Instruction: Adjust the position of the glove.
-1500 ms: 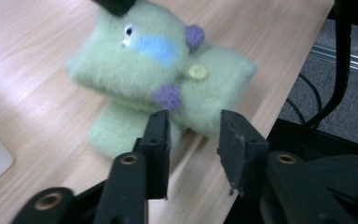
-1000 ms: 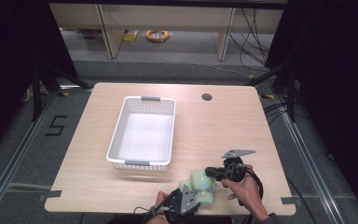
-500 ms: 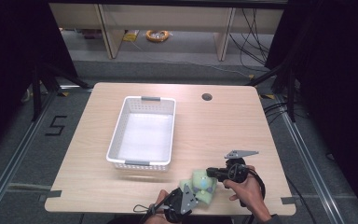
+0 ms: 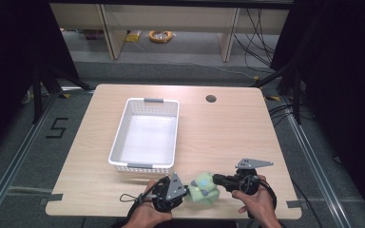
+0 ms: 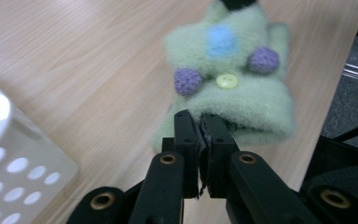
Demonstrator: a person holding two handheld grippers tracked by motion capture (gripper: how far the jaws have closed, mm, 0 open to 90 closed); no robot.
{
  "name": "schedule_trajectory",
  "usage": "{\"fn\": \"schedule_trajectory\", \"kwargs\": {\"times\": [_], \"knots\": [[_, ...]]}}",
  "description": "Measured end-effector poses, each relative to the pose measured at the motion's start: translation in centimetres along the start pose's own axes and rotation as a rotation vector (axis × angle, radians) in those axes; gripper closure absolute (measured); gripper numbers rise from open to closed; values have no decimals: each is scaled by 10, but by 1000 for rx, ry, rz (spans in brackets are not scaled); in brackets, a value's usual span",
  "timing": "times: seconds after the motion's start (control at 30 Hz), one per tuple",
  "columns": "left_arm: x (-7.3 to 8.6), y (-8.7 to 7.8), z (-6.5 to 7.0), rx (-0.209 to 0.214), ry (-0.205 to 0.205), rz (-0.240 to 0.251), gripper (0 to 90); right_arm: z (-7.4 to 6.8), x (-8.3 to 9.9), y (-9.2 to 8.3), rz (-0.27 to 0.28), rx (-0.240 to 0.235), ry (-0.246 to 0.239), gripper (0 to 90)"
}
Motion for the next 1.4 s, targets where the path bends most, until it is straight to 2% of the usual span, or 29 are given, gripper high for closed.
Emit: {"fn": "schedule_trajectory", "kwargs": {"times": [0.07,0.1,0.13,0.17,0.2,0.27,0.33,0.37,0.47,0.53,0.57,0.67,0.73,0.77,0.8,0.83,0.87,0.9,0.97,1.03,1.1,1.13,1.17,1.2,1.23,1.3,1.33,1.37,1.4], "knots": [[0,0,-5,-2,17,-6,861,-6,2,-2,-4,0,16,850],[-1,0,-7,8,31,-8,861,-7,4,-3,-6,9,-20,850],[0,1,-8,13,16,0,861,-8,5,-3,-2,-3,-2,850],[-1,2,-10,10,29,-3,861,-12,8,-3,-9,-1,25,850],[0,3,-11,16,13,-12,861,-10,10,-2,2,-9,-18,850],[1,7,-13,23,22,-5,859,-14,13,-2,-20,6,8,850],[3,13,-16,24,19,-8,858,-10,15,-1,-10,12,-31,849],[4,14,-17,32,17,-18,855,-14,17,-2,-25,13,35,849],[9,18,-17,35,0,-28,850,-10,21,0,-22,8,-26,843],[13,20,-16,31,8,-46,842,-14,26,0,-43,23,14,829],[14,21,-15,26,-6,-53,838,-11,27,0,-43,15,-8,822],[18,21,-16,16,-14,-65,828,-15,30,-3,-53,29,31,788],[19,20,-17,26,-9,-62,818,-13,34,-5,-66,17,-8,768],[19,19,-17,6,-22,-74,815,-17,35,-6,-75,22,15,748],[20,19,-18,5,-24,-66,811,-16,37,-8,-82,23,-8,706],[20,19,-19,4,-42,-63,808,-20,39,-9,-85,30,27,666],[20,19,-19,9,-56,-58,802,-18,39,-10,-81,34,-34,662],[20,20,-19,0,-80,-42,788,-20,40,-9,-85,20,-21,661],[19,18,-22,3,-64,-55,757,-22,39,-11,-89,21,-15,654],[19,16,-23,5,-86,-51,725,-22,36,-12,-74,10,-18,627],[19,14,-23,-1,-137,-44,699,-23,33,-14,-68,8,-13,602],[19,11,-24,-2,-129,-41,692,-19,30,-17,-48,21,-65,597],[18,10,-24,-5,-144,-34,684,-20,28,-20,-50,25,-32,604],[17,7,-25,-11,-115,-34,680,-18,27,-20,-36,26,-47,606],[16,4,-22,-18,-134,-27,674,-16,24,-23,-30,35,-60,613],[14,-2,-22,-18,-134,-19,648,-11,20,-28,7,50,-80,609],[13,-4,-22,-11,-143,-5,634,-11,19,-30,11,60,-47,597],[13,-7,-21,-13,-159,-4,601,-7,16,-30,13,67,-55,583],[12,-7,-20,-10,-201,8,581,-4,14,-30,11,90,-62,579]]}}
Point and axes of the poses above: each handheld gripper's, and its own axes: y roughly forward along the jaws, x roughly out of its underside, z roughly to its right, the point moved 1 cm from there along y, roughly forward along the jaws, and after that the axes turned 11 degrees about z, right-handed, at the moved point
